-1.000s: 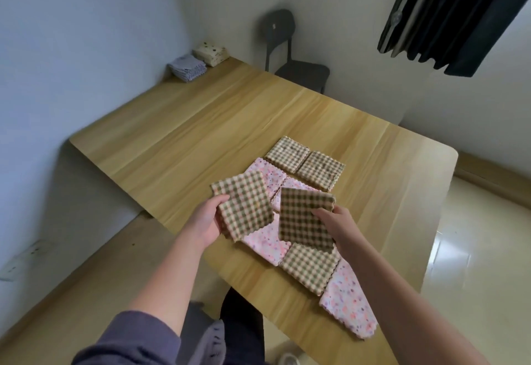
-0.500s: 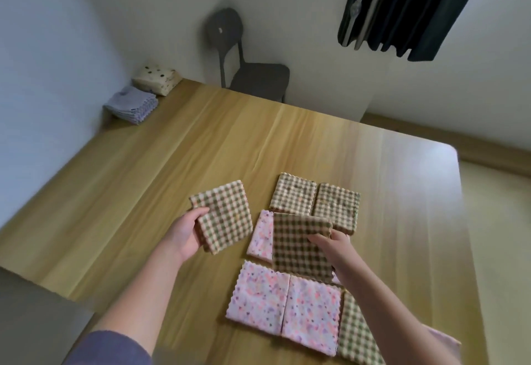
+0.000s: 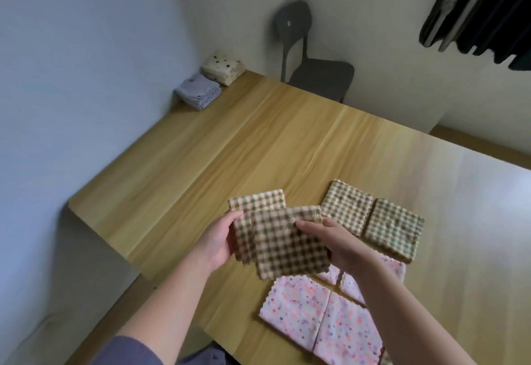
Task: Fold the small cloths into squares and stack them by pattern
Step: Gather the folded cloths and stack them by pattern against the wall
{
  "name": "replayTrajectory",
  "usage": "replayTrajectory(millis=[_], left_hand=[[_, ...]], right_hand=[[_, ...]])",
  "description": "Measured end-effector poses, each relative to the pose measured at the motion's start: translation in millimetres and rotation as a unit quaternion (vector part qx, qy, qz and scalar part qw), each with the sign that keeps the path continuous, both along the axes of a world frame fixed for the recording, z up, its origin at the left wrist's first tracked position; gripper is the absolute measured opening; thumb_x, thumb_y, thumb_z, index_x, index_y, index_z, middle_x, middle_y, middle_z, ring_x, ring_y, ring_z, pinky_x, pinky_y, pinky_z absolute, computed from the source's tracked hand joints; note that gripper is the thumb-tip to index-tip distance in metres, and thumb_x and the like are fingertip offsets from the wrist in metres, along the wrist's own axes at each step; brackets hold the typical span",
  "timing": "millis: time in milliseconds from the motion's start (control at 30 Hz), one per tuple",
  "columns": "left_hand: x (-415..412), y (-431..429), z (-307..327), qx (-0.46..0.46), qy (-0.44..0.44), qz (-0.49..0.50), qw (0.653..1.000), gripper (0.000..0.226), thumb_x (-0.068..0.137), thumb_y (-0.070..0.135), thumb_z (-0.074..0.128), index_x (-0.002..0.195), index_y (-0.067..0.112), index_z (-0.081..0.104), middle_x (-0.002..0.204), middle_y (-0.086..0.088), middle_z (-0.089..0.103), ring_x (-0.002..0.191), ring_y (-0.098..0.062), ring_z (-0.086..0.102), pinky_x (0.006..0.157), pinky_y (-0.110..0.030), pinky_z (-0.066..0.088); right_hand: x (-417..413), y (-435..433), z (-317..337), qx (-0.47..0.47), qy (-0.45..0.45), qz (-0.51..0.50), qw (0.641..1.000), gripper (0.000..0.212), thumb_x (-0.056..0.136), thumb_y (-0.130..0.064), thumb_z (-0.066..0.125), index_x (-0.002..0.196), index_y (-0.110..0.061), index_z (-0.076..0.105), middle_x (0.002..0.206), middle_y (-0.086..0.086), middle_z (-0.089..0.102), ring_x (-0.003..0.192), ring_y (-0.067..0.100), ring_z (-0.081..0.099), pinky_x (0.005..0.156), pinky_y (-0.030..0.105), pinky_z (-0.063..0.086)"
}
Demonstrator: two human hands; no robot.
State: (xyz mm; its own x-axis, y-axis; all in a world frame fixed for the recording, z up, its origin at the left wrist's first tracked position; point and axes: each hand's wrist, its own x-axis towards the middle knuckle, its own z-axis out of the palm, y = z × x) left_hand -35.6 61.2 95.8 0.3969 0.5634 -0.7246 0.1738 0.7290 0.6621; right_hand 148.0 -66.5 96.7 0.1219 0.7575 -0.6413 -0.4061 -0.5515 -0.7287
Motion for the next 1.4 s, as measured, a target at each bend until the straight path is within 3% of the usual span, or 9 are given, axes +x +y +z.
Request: replayTrajectory(millis=[333,700,767,833,900,1033,1200,1300,1400], left_hand=[[-38.1,82.6,11.7,-0.012,-0.081,-0.035,0.996,0.041,0.103,0.028,0.028,0.099,0.013,0.066,0.091,-0.002,0.075,0.083,-0.012,0.072,0.076,-0.032,0.05],[-133.0,280.1,-8.5,-0.036,-0.12,-0.027,0.992,0.039,0.102,0.023,0.029,0.113,0.005,0.063,0.098,-0.009,0.074,0.09,-0.019,0.07,0.082,-0.038,0.051],[-146.9,305.8,-14.3,-0.024,-0.134,-0.025,0.99,0.046,0.099,0.039,0.038,0.122,0.005,0.059,0.109,-0.011,0.071,0.101,-0.024,0.067,0.087,-0.039,0.052],[-152.6,319.6,-16.1,0.0,-0.146,-0.044,0.988,0.071,0.078,0.063,0.061,0.125,0.01,0.059,0.119,-0.012,0.067,0.11,-0.027,0.064,0.088,-0.04,0.054],[-157.4,333.3,-19.1,0.017,-0.14,-0.062,0.988,0.086,0.058,0.063,0.079,0.124,0.011,0.059,0.117,-0.013,0.068,0.108,-0.028,0.065,0.087,-0.04,0.054],[-159.1,354.8,-24.4,0.009,-0.12,0.012,0.993,0.045,0.076,0.029,0.07,0.116,0.009,0.063,0.102,-0.008,0.074,0.092,-0.022,0.071,0.074,-0.033,0.053],[-153.5,394.5,-41.3,-0.017,-0.14,0.105,0.984,0.035,0.085,0.02,0.055,0.115,0.005,0.063,0.106,-0.015,0.072,0.095,-0.029,0.07,0.079,-0.04,0.051],[-143.3,415.9,-51.5,-0.05,-0.177,0.156,0.97,0.031,0.089,0.018,0.05,0.115,0.004,0.061,0.106,-0.016,0.071,0.093,-0.029,0.071,0.081,-0.043,0.049],[-130.0,431.9,-66.1,-0.09,-0.186,0.202,0.957,0.022,0.094,0.015,0.046,0.108,0.008,0.061,0.096,-0.012,0.074,0.082,-0.026,0.072,0.074,-0.04,0.048]], right_hand=[[-53.8,127.6,4.5,-0.007,0.023,-0.02,1.0,0.024,0.087,-0.023,0.066,0.103,-0.005,0.068,0.104,0.011,0.073,0.1,0.028,0.068,0.094,0.043,0.051],[-147.5,322.1,-9.3,-0.035,0.013,-0.066,0.997,0.022,0.09,-0.016,0.062,0.105,-0.001,0.066,0.1,0.013,0.074,0.091,0.025,0.071,0.079,0.036,0.054],[-159.2,351.2,-10.7,-0.038,0.001,-0.059,0.998,0.025,0.09,-0.018,0.063,0.107,-0.001,0.065,0.101,0.012,0.074,0.093,0.026,0.071,0.083,0.039,0.054],[-163.7,369.1,-10.5,-0.041,-0.018,-0.044,0.998,0.025,0.09,-0.02,0.064,0.107,-0.002,0.066,0.101,0.011,0.074,0.095,0.026,0.07,0.087,0.04,0.054],[-167.6,388.6,-11.9,-0.042,-0.041,-0.026,0.998,0.023,0.091,-0.021,0.063,0.106,-0.003,0.067,0.101,0.01,0.074,0.096,0.026,0.07,0.091,0.042,0.053],[-173.8,420.7,-18.8,-0.03,-0.059,0.003,0.998,0.024,0.092,-0.023,0.063,0.106,-0.004,0.068,0.101,0.01,0.074,0.097,0.027,0.07,0.094,0.045,0.052],[-167.8,459.5,-46.2,0.013,-0.131,0.013,0.991,0.035,0.088,-0.033,0.067,0.12,-0.022,0.058,0.11,-0.004,0.071,0.102,0.013,0.067,0.092,0.034,0.052],[-147.0,481.6,-66.5,0.019,-0.085,0.012,0.996,0.053,0.082,-0.045,0.07,0.128,-0.025,0.052,0.119,-0.007,0.068,0.108,0.011,0.064,0.093,0.034,0.05],[-123.4,504.6,-86.6,0.0,-0.031,0.028,0.999,0.044,0.083,-0.036,0.071,0.119,-0.013,0.063,0.11,0.0,0.071,0.098,0.015,0.066,0.083,0.03,0.051]])
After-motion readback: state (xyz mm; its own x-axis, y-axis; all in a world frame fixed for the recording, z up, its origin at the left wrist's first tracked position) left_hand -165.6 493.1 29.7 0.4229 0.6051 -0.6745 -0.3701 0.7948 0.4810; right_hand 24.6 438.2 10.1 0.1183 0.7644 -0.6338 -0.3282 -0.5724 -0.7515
